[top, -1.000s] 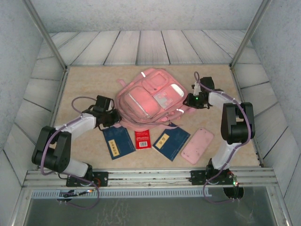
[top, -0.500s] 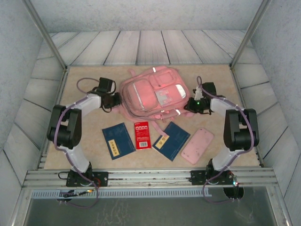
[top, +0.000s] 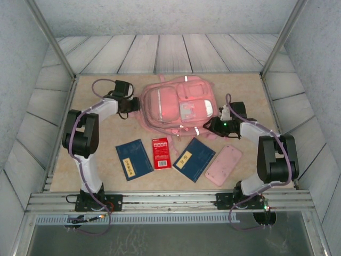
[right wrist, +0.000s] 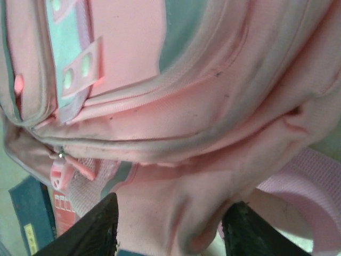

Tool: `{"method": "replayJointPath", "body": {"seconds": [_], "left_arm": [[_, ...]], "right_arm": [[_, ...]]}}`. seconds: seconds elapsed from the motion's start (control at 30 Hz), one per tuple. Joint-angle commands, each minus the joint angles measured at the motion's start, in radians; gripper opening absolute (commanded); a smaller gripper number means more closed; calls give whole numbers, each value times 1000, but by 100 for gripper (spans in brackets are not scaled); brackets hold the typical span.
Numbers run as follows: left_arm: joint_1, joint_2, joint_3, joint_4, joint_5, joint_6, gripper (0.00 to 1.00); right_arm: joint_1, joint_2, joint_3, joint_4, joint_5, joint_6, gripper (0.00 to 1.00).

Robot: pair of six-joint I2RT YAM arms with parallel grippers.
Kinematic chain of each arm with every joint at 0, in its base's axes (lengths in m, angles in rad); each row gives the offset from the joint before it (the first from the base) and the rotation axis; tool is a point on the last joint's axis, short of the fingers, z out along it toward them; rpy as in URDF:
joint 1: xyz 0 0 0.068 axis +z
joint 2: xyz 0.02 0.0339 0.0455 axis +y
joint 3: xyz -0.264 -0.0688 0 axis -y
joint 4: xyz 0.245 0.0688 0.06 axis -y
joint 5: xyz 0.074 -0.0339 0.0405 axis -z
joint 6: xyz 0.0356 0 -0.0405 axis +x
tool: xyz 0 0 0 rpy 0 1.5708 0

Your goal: Pack the student bag

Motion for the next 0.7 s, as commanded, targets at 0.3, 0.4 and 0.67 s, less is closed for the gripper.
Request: {"method": "replayJointPath", "body": {"seconds": [0.3, 0.4, 0.67], "left_arm": [[14, -160, -97, -25, 22, 79, 53], [8, -257, -182, -28, 25, 100, 62], [-118, -508, -356, -37, 32, 130, 65]], "right_arm": [[8, -167, -18, -99, 35, 31, 66], [14, -176, -71, -51, 3, 86, 66], [25, -134, -150, 134, -34, 232, 64]]}}
